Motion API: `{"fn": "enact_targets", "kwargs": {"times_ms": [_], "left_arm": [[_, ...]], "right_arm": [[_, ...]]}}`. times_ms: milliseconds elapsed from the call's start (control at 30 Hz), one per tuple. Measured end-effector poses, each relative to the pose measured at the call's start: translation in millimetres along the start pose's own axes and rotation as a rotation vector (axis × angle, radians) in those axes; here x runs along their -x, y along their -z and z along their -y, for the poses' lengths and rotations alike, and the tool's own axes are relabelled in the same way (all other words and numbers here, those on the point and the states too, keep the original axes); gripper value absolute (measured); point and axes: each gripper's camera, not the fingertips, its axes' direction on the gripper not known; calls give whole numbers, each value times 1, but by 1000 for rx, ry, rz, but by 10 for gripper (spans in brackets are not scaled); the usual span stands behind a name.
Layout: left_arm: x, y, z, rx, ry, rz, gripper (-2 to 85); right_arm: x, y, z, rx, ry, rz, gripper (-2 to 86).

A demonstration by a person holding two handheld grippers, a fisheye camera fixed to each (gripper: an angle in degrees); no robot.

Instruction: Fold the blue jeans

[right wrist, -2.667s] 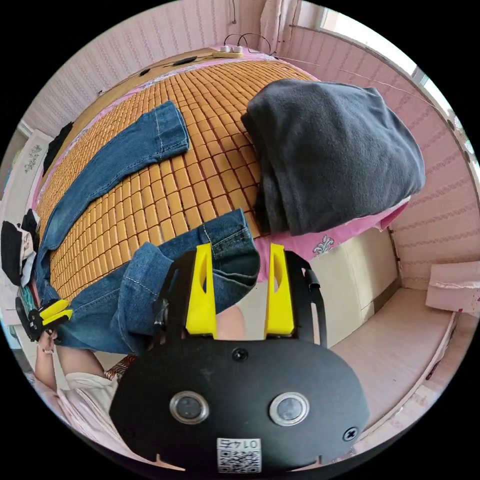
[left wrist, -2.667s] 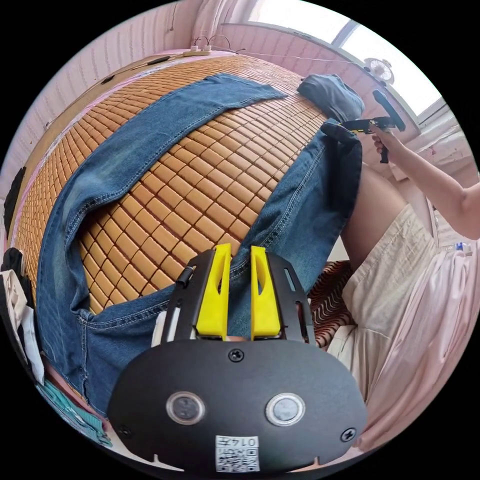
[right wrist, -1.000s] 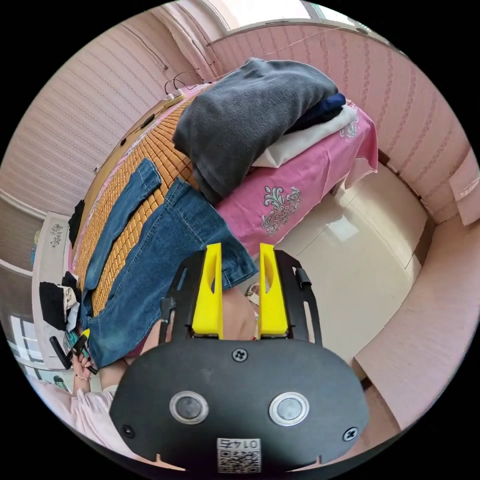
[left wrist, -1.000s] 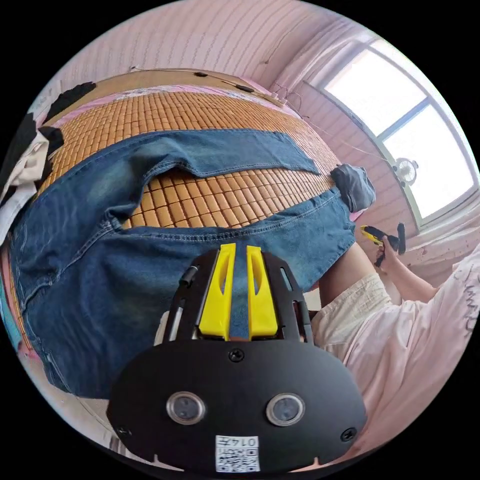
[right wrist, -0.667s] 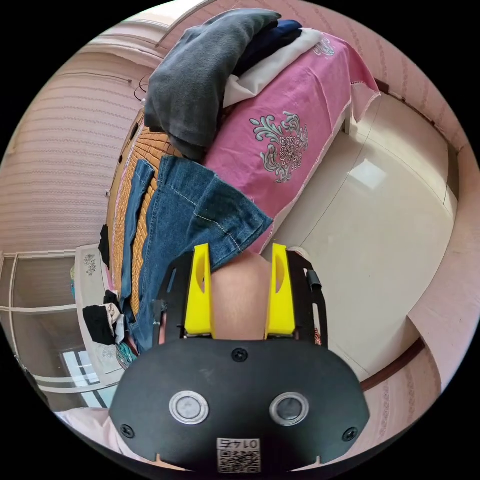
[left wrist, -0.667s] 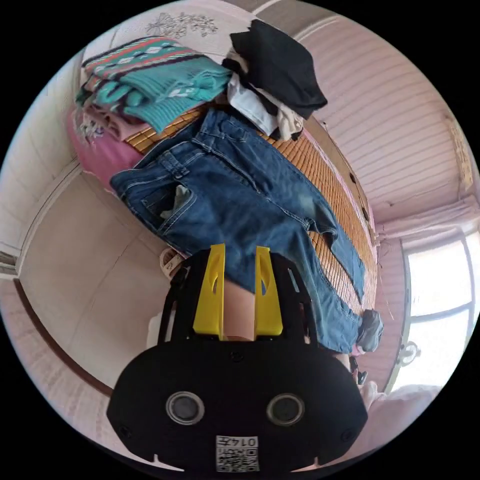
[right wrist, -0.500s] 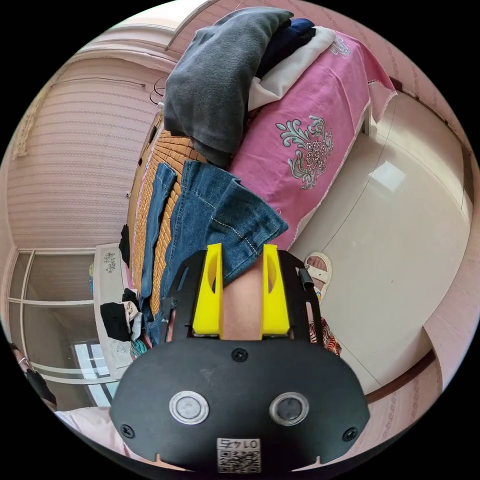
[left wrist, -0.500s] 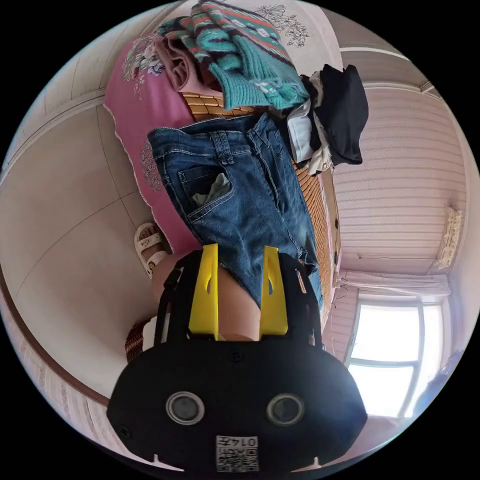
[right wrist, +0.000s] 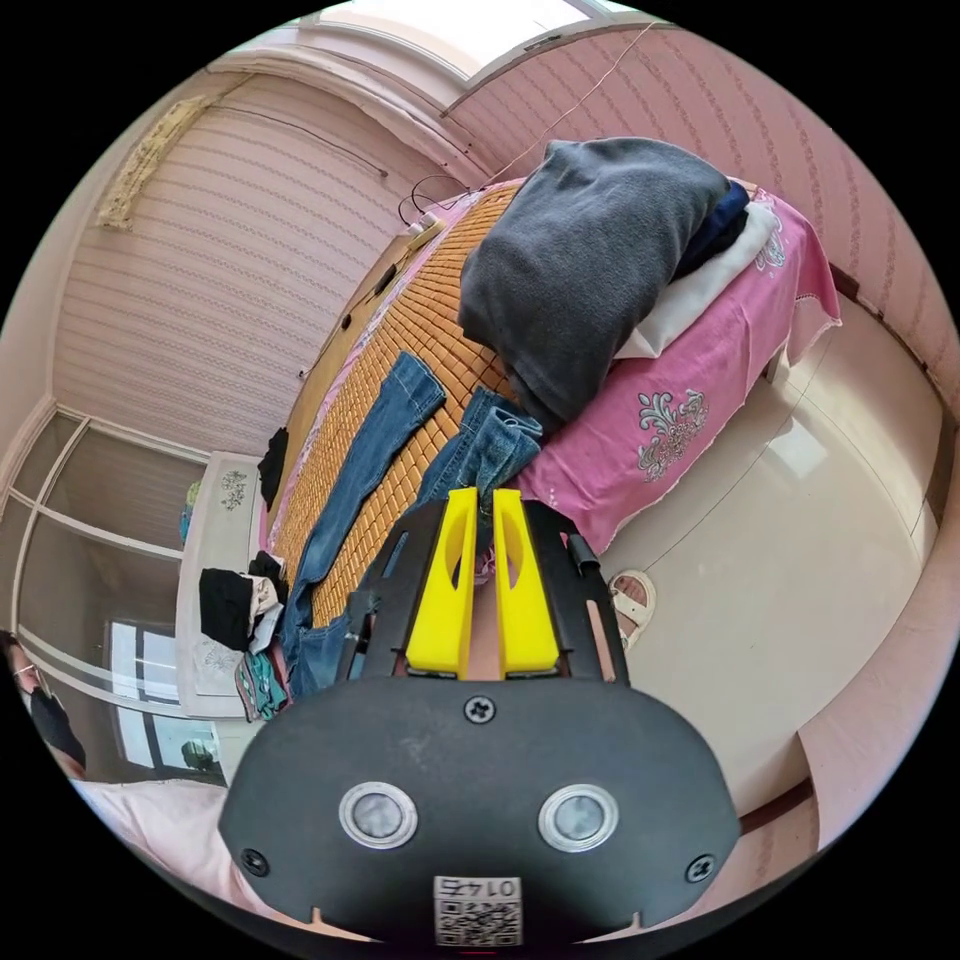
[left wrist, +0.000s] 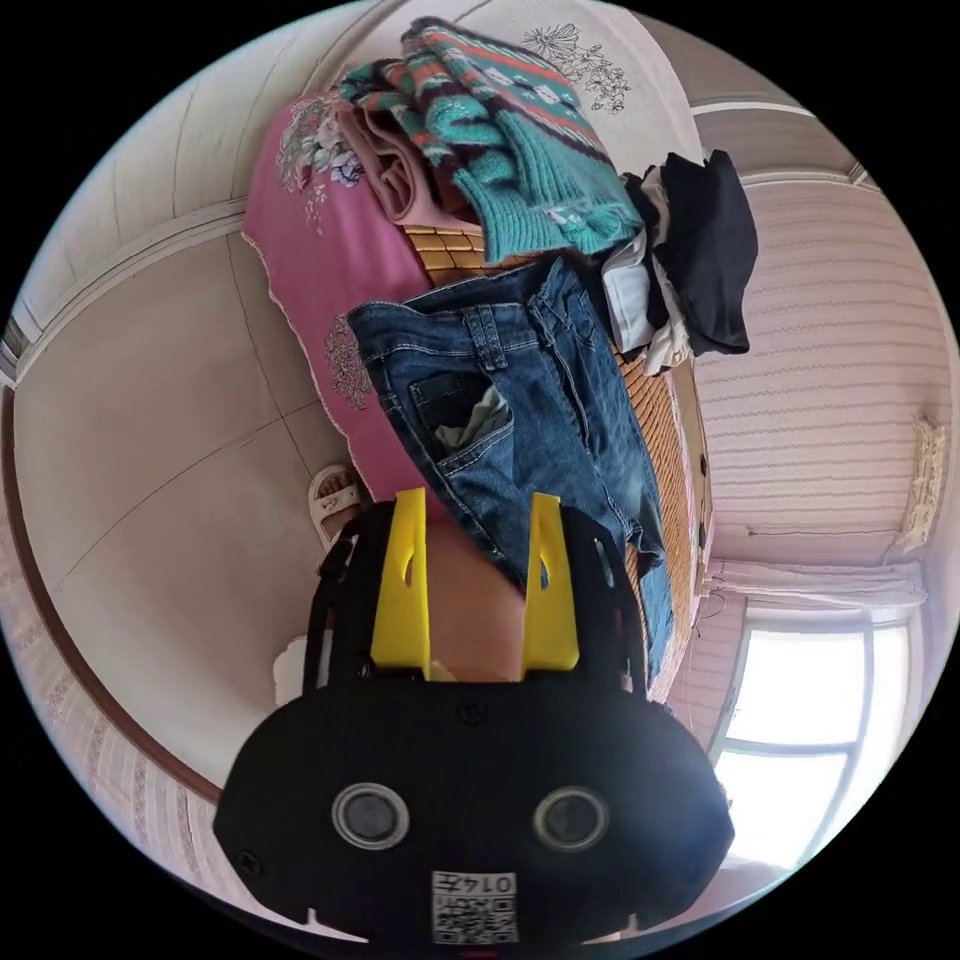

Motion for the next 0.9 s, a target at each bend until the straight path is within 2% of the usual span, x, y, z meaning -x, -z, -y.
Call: {"fn": "enact_targets", "kwargs": {"times_ms": [100,233,300,500,633,767,900], "left_arm": [[-5,-23,15,80,13,-36,141],[-12,-35,26,209,-28,43,32],[-19,-16,25,171,-65,-28,1],[-65,60,5,28,-228,-126,-9],[-106,86,3,-54,-313,-120,-8],[-178,60,34,-85,-414,-97,0],[-255,-28,91,-110,-416,-93,55]], "right_arm": [[12,-2,2,1,32,-32,20],[32,2,12,0,102,-77,20],[42,5,18,-5,128,-75,20],[110,4,48,-8,321,-122,20],[180,-13,79,4,511,-160,21],[261,-61,139,58,661,-221,26],[323,-131,218,71,631,-216,40]]}}
